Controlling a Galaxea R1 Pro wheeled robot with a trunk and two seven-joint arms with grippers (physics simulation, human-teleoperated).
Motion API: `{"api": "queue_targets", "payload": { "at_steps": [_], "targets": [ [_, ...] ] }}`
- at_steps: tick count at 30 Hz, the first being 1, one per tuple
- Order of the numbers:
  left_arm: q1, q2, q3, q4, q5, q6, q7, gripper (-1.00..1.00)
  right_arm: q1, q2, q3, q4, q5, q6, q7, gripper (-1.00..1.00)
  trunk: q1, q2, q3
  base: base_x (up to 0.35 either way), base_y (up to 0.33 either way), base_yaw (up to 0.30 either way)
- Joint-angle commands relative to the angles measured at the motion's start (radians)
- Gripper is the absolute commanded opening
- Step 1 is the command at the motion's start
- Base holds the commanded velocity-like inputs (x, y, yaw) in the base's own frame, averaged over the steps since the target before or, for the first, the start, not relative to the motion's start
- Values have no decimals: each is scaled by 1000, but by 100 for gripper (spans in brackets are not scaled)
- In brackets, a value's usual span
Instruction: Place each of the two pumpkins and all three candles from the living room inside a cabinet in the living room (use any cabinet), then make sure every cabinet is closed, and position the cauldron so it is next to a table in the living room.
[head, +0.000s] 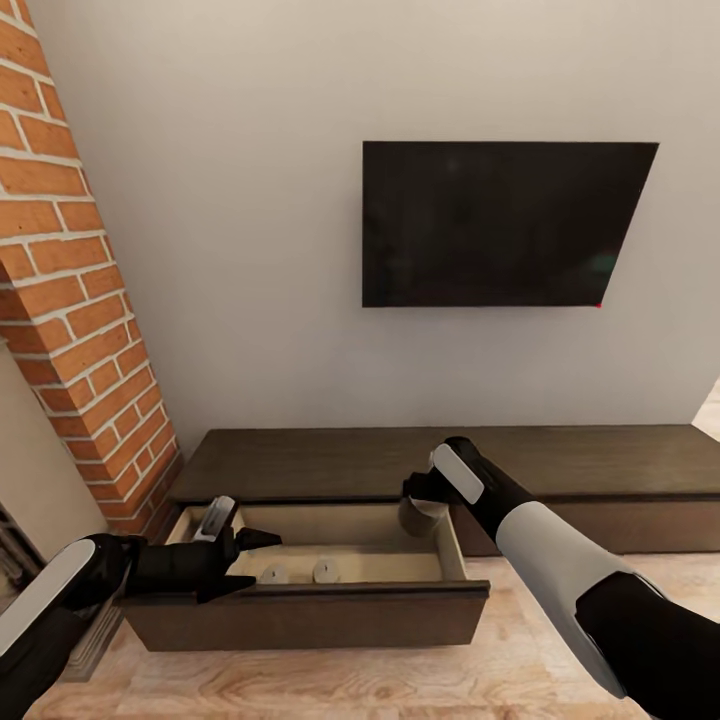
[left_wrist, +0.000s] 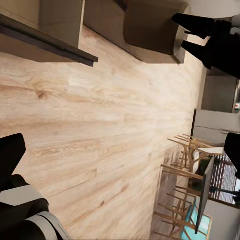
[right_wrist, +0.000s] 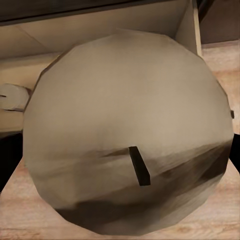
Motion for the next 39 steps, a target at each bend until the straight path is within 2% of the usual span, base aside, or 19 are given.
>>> {"api": "queue_targets", "payload": {
  "at_steps": [1, 11, 19, 39],
  "targets": [
    [-1, 1, -1, 0, 10, -1, 10, 100, -1, -1, 5, 0, -11, -1, -10, -100, 0, -1, -1, 110, 9, 0],
    [-1, 1, -2, -1, 9, -2, 11, 100, -1, -1, 5, 4, -13, 0, -10, -100, 0, -1, -1, 19, 80, 0],
    [-1, 0, -2, 0, 8, -2, 13, 100, -1, 2, 5, 44, -13, -1, -8, -100, 0, -1, -1, 66, 94, 0],
    [-1, -6, -3, -1, 9, -2, 15, 100, -1, 3, 6, 48, -13, -7, -8, -100, 0, -1, -1, 93, 59, 0]
  ]
}}
